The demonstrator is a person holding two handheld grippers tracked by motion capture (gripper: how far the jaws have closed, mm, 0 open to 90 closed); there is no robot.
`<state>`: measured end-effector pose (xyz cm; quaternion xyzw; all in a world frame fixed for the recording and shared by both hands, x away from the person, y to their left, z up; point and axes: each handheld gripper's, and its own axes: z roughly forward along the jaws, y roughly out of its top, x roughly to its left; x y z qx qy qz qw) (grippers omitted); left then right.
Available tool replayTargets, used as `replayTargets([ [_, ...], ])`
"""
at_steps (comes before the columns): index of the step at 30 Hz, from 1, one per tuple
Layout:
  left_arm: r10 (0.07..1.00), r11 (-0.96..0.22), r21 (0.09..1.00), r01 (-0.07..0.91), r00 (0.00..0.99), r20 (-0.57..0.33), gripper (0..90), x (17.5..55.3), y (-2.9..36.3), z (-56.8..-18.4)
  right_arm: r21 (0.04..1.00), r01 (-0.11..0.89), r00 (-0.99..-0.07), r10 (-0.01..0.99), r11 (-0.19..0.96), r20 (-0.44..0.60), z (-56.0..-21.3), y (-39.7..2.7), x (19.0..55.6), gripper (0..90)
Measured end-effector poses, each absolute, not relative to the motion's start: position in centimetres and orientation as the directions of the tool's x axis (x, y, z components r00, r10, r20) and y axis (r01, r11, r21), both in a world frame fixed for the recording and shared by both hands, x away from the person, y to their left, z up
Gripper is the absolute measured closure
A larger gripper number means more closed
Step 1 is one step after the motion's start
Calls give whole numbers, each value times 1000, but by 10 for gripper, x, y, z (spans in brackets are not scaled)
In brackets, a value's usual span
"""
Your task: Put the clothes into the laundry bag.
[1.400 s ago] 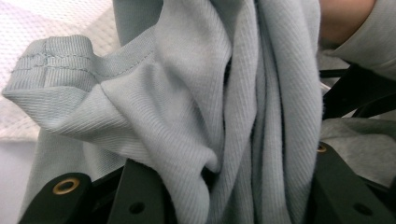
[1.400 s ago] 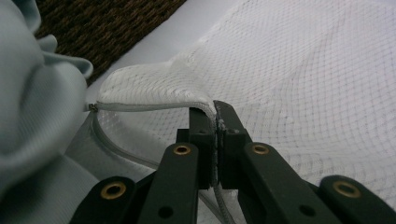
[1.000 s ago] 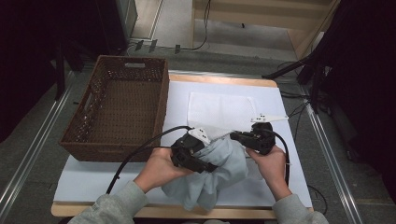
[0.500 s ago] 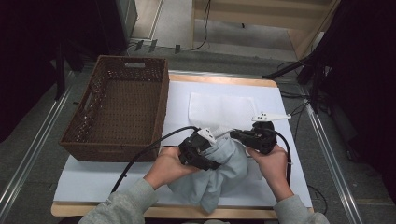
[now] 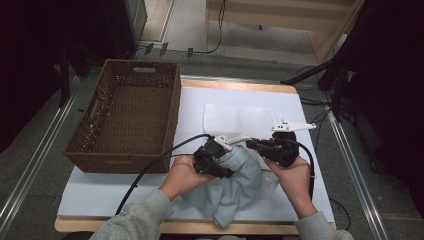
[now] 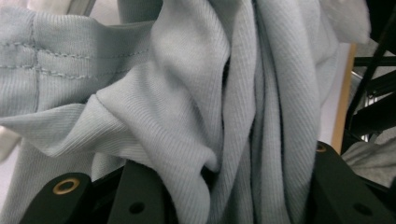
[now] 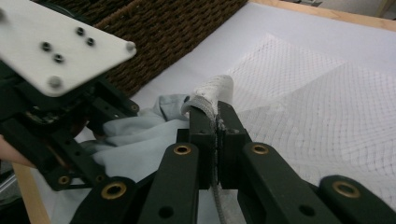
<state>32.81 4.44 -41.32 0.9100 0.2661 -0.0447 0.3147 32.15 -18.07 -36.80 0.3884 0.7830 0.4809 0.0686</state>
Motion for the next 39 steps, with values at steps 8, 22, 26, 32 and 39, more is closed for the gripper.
replayTargets([
  [8, 484, -648, 554, 523, 844, -231, 607, 334, 43, -399, 801, 541, -697, 670, 255, 258, -369, -179, 317, 883],
  [22, 533, -618, 541, 570, 810, -245, 602, 343, 33, -407, 810, 531, -706, 659, 250, 260, -366, -174, 315, 885],
  [26, 537, -612, 541, 577, 805, -251, 588, 345, 29, -412, 824, 514, -721, 640, 239, 264, -360, -173, 311, 885],
  [32, 522, -592, 535, 603, 793, -315, 538, 352, 32, -418, 815, 522, -718, 646, 253, 259, -363, -175, 311, 885],
  [39, 477, -592, 552, 587, 807, -348, 334, 349, 32, -414, 806, 534, -712, 650, 255, 266, -368, -176, 314, 885],
])
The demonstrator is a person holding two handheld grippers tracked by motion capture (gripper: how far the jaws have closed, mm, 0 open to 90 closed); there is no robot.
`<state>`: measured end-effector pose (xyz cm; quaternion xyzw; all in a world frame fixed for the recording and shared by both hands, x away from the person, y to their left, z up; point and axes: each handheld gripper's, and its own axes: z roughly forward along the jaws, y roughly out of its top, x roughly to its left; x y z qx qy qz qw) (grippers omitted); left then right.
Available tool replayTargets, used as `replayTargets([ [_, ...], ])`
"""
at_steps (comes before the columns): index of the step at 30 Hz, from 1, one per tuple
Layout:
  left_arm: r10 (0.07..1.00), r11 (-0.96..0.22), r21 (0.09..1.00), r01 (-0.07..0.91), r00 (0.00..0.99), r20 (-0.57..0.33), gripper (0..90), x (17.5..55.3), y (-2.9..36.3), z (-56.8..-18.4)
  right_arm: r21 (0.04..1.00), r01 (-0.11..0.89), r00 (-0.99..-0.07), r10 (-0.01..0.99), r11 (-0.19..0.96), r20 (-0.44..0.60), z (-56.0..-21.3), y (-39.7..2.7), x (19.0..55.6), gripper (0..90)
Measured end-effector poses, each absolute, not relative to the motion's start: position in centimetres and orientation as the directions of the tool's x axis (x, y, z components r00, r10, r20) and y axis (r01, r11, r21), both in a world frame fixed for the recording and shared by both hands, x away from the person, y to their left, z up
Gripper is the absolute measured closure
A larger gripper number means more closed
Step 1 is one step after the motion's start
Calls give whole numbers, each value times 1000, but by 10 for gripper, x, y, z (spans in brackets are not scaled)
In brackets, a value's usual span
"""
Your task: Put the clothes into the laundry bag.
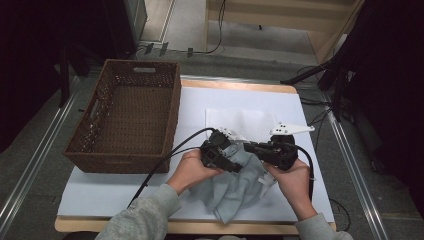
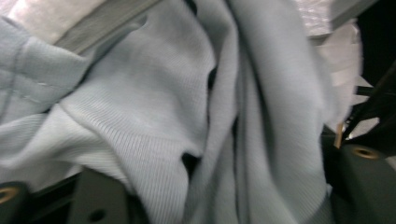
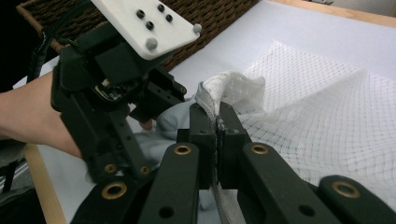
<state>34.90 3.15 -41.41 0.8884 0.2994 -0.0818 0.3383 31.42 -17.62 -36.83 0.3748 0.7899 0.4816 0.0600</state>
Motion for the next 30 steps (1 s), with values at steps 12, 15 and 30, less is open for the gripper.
replayTargets([
  [12, 441, -589, 602, 539, 839, -320, 181, 340, 48, -388, 799, 545, -704, 657, 255, 271, -370, -178, 316, 885],
  [15, 444, -596, 597, 536, 840, -312, 184, 338, 54, -385, 798, 546, -702, 659, 254, 270, -370, -179, 316, 885],
  [30, 479, -545, 645, 536, 830, -285, 250, 315, 88, -359, 793, 548, -707, 654, 266, 270, -373, -177, 318, 885],
])
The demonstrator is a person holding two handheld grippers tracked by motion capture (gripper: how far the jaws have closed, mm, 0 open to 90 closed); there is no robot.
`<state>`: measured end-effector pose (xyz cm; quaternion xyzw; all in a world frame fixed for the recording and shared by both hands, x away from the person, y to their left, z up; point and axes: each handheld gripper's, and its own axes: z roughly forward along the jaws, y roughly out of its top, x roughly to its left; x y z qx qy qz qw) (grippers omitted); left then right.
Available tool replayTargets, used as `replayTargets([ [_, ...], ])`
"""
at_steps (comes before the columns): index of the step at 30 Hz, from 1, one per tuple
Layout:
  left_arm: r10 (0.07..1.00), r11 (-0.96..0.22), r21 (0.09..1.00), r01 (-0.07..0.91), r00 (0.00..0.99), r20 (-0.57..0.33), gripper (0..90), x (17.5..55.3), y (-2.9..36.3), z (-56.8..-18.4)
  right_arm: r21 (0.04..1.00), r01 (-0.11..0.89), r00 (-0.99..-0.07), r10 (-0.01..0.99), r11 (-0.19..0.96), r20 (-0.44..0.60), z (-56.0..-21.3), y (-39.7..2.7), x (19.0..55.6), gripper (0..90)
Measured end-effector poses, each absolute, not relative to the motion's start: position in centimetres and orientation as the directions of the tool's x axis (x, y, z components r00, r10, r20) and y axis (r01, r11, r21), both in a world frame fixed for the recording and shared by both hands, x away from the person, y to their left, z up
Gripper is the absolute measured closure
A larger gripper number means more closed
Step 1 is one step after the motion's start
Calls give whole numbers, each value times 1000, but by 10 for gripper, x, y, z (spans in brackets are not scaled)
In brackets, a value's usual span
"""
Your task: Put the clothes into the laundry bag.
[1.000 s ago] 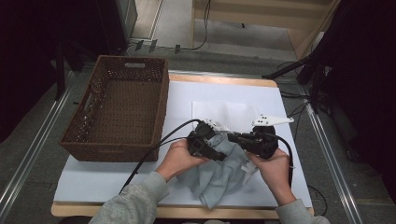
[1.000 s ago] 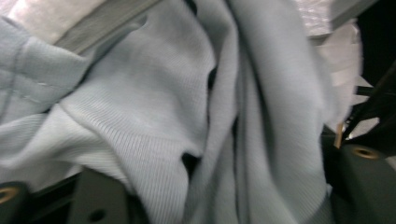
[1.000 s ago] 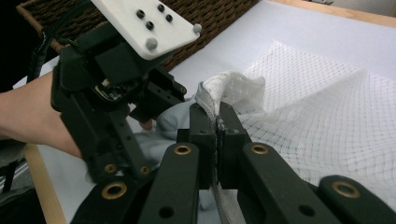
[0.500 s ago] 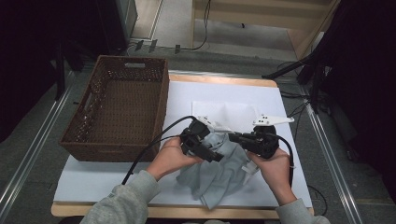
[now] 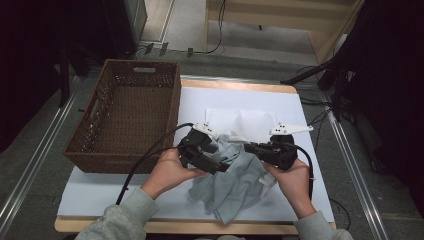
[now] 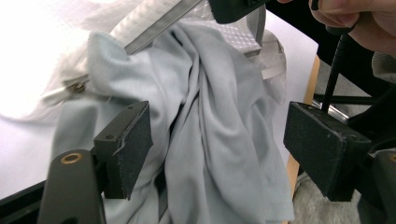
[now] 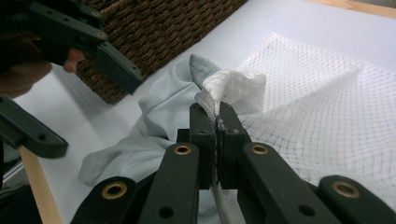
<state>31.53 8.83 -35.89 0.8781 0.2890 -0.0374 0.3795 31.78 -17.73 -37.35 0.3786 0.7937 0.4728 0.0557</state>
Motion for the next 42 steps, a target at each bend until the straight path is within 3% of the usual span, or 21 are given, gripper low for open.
replayTargets([
  [6, 509, -538, 636, 554, 814, -279, 313, 305, 101, -372, 791, 549, -712, 646, 270, 274, -374, -175, 320, 886],
  [12, 521, -573, 613, 545, 819, -241, 449, 296, 104, -389, 793, 545, -717, 642, 273, 272, -374, -175, 321, 886],
  [17, 523, -544, 605, 581, 799, -296, 680, 299, 113, -401, 792, 544, -719, 641, 278, 269, -375, -174, 321, 886],
  [22, 545, -555, 600, 576, 797, -261, 852, 298, 112, -413, 790, 548, -716, 643, 274, 273, -375, -175, 321, 886],
  [26, 546, -556, 588, 588, 791, -274, 899, 301, 103, -424, 790, 547, -716, 644, 277, 270, -375, -175, 320, 886],
  [42, 503, -552, 612, 566, 812, -297, 900, 313, 53, -430, 773, 552, -714, 656, 312, 245, -381, -172, 317, 887],
])
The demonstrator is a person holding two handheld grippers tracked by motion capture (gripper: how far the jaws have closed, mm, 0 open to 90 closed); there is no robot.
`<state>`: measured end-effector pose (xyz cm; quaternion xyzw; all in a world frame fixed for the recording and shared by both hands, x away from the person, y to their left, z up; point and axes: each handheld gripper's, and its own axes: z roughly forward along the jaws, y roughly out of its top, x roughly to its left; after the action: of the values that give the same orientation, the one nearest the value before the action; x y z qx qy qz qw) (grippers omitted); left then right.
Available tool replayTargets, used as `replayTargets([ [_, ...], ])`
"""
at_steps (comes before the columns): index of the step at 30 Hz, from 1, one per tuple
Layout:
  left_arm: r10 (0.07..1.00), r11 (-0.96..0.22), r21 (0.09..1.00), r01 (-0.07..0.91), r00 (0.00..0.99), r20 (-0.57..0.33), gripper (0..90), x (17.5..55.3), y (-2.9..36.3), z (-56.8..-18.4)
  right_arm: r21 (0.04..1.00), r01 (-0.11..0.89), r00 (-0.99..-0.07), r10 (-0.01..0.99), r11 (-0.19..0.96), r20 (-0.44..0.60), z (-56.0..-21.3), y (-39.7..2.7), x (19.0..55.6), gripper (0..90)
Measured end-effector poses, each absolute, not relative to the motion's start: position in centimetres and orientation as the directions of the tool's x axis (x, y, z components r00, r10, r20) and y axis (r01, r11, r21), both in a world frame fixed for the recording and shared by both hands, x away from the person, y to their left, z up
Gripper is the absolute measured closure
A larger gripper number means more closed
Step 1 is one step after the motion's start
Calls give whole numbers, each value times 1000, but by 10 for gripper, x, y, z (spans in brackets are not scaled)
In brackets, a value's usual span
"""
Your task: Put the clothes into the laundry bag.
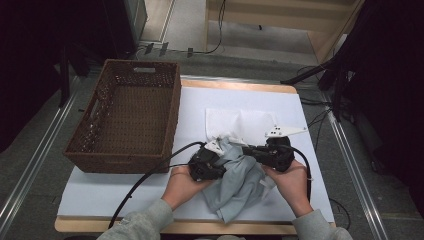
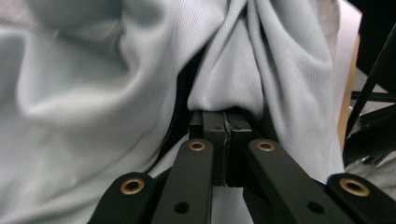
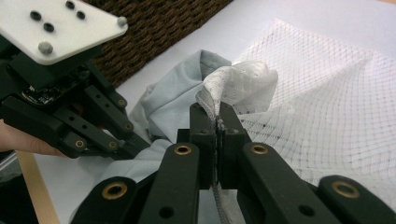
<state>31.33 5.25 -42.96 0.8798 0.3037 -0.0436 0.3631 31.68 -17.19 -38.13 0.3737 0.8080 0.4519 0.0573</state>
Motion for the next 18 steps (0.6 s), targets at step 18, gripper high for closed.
replayTargets([
  [18, 520, -540, 619, 571, 804, -288, 900, 341, 15, -423, 774, 554, -710, 661, 308, 245, -381, -174, 316, 887],
])
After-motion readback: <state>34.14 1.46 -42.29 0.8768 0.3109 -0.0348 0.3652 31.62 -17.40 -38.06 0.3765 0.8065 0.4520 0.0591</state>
